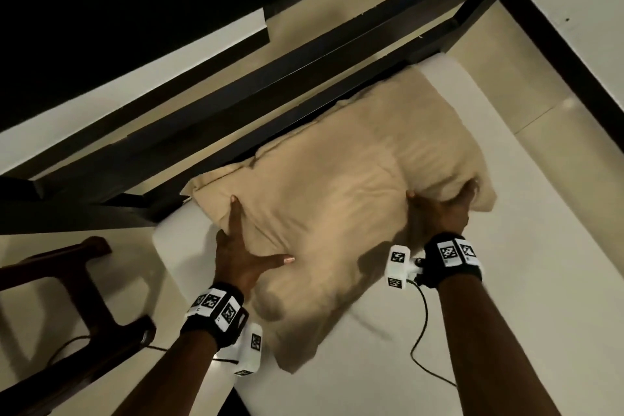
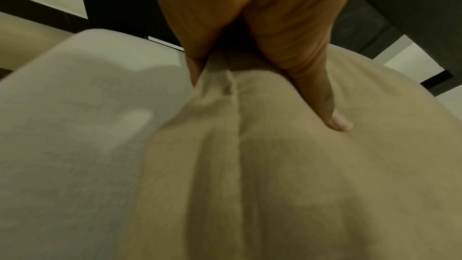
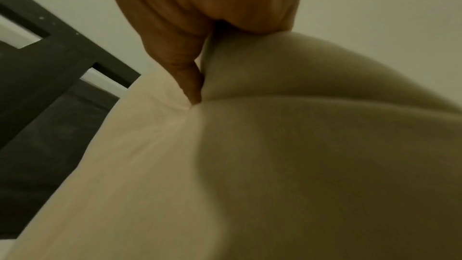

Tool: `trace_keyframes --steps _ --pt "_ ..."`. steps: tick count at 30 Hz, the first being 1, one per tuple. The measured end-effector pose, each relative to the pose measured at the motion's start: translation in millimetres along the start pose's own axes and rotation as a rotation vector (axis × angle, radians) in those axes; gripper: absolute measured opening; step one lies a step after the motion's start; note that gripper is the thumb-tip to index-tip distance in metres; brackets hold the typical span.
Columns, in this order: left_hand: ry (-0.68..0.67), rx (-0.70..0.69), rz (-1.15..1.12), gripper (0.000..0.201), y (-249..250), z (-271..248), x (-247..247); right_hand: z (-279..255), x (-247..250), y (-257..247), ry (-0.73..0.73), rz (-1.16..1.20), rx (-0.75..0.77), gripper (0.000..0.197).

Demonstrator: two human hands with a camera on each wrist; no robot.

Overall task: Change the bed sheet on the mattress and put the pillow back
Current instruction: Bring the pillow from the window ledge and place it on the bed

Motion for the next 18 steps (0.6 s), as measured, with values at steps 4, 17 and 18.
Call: trace_keyframes --steps 4,17,18 --pt "0.044 -0.102 -0.068 0.156 7 8 -5 3 4 -7 0.100 0.057 0.241 0.098" --pt "0.006 -0.055 0.378 0.151 -26 5 4 -23 -19 41 0.162 -0.637 0.363 0.060" --pt "0.033 -0.064 0.430 0.152 -24 3 5 -35 -22 43 0.119 -0.659 0.396 0.057"
Point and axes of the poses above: each hand's wrist, its own z-axis towards the middle knuckle, its own x-axis out of the back of the hand, y = z × x, the point moved 3 cm from there along z, towards the middle knuckle, and after that the axes turned 8 degrees about -y, right-handed, at the moved point
